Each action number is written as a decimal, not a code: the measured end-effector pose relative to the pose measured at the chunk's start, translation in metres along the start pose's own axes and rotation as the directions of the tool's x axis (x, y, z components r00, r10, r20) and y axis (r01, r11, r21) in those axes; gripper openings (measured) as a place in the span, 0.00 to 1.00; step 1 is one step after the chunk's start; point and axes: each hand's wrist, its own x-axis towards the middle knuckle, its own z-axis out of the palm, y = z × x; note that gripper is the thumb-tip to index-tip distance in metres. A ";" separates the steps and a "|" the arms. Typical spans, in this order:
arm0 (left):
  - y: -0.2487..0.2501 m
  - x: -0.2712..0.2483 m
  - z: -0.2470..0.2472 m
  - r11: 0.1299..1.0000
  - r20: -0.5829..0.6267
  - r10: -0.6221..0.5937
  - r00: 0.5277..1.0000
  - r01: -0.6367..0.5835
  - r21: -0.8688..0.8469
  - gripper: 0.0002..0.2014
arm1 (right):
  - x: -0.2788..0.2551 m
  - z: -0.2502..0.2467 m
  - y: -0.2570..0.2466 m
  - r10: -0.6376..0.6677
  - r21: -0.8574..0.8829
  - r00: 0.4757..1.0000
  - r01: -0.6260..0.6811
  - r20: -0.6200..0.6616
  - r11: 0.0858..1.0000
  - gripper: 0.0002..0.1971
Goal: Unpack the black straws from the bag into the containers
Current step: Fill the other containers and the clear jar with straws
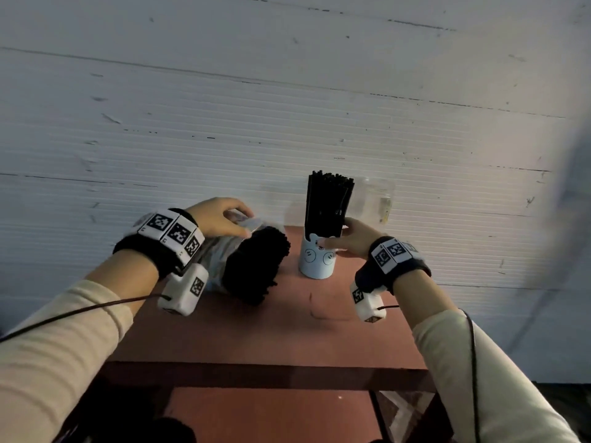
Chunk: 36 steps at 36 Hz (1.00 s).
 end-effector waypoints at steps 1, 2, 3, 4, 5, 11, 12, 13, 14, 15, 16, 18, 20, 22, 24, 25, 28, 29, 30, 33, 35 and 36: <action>-0.003 -0.001 0.000 1.000 0.028 0.008 1.000 -0.009 0.015 0.18 | 0.006 0.006 -0.003 -0.005 -0.011 1.000 0.005 -0.018 1.000 0.37; -0.004 -0.001 0.001 1.000 0.048 0.020 0.999 -0.021 0.022 0.19 | 0.013 0.012 -0.005 -0.011 -0.020 0.999 0.010 -0.041 1.000 0.38; -0.006 -0.001 0.001 0.999 0.062 0.032 0.998 -0.033 0.021 0.20 | 0.021 0.017 -0.005 -0.016 -0.032 0.997 0.014 -0.071 0.999 0.39; -0.007 0.000 0.002 0.999 0.075 0.044 0.996 -0.045 0.013 0.20 | 0.030 0.022 -0.005 -0.019 -0.041 0.994 0.014 -0.107 0.999 0.40; -0.007 0.002 0.002 0.999 0.085 0.052 0.995 -0.053 0.010 0.21 | 0.037 0.026 -0.005 -0.018 -0.051 0.990 0.011 -0.142 0.999 0.41; -0.008 0.018 0.002 0.995 0.078 0.095 0.992 -0.097 0.031 0.18 | 0.070 0.042 -0.013 0.002 -0.042 0.959 -0.014 -0.285 0.999 0.38; -0.009 0.021 0.001 0.995 0.070 0.100 0.993 -0.101 0.022 0.19 | 0.076 0.043 -0.014 0.004 -0.028 0.954 -0.013 -0.300 1.000 0.38; -0.011 0.025 0.001 0.994 0.057 0.105 0.993 -0.105 0.010 0.19 | 0.082 0.045 -0.015 0.002 -0.012 0.950 -0.007 -0.312 1.000 0.38; -0.012 0.028 0.000 0.995 0.040 0.103 0.994 -0.103 0.005 0.20 | 0.089 0.046 -0.016 0.000 0.005 0.947 0.002 -0.323 1.000 0.37; -0.013 0.032 0.000 0.995 0.028 0.103 0.994 -0.103 0.001 0.19 | 0.094 0.047 -0.018 -0.002 0.016 0.945 0.007 -0.328 1.000 0.37; -0.015 0.035 -0.001 0.995 0.020 0.100 0.995 -0.100 -0.003 0.19 | 0.100 0.048 -0.018 -0.003 0.022 0.944 0.011 -0.329 1.000 0.37; -0.015 0.041 -0.002 0.995 0.007 0.100 0.995 -0.100 -0.016 0.16 | 0.110 0.050 -0.020 -0.006 0.023 0.943 0.014 -0.332 1.000 0.36; -0.016 0.046 -0.003 0.994 0.004 0.100 0.995 -0.100 -0.037 0.15 | 0.120 0.051 -0.020 -0.008 0.019 0.939 0.015 -0.345 1.000 0.36; -0.016 0.049 -0.003 0.995 0.005 0.092 0.996 -0.092 -0.035 0.15 | 0.127 0.052 -0.021 -0.001 0.028 0.936 0.012 -0.352 1.000 0.36; -0.017 0.052 -0.003 0.995 0.013 0.087 0.996 -0.086 -0.044 0.15 | 0.133 0.052 -0.020 0.003 0.034 0.935 0.010 -0.355 0.999 0.36; -0.017 0.053 -0.003 0.995 0.017 0.086 0.996 -0.085 -0.051 0.15 | 0.134 0.051 -0.020 0.003 0.035 0.935 0.010 -0.355 0.999 0.36; -0.016 0.054 -0.002 0.995 0.026 0.075 0.997 -0.073 -0.064 0.14 | 0.134 0.051 -0.019 0.000 0.041 0.938 0.016 -0.346 0.999 0.39; -0.015 0.054 -0.001 0.995 0.024 0.071 0.997 -0.069 -0.067 0.14 | 0.132 0.050 -0.019 -0.003 0.040 0.940 0.018 -0.341 0.999 0.41; -0.014 0.054 -0.001 0.995 0.018 0.067 0.998 -0.066 -0.069 0.14 | 0.130 0.049 -0.019 -0.004 0.044 0.942 0.020 -0.334 0.999 0.43; -0.010 0.054 0.001 0.995 -0.005 0.061 0.998 -0.061 -0.073 0.14 | 0.118 0.042 -0.016 -0.026 0.027 0.933 0.039 -0.359 0.999 0.44; -0.007 0.054 0.002 0.996 -0.017 0.054 0.998 -0.055 -0.068 0.14 | 0.109 0.034 -0.013 -0.057 -0.021 0.900 0.053 -0.432 0.998 0.42; -0.005 0.054 0.003 0.996 -0.025 0.051 0.998 -0.053 -0.066 0.13 | 0.104 0.029 -0.011 -0.070 -0.038 0.880 0.059 -0.471 0.998 0.41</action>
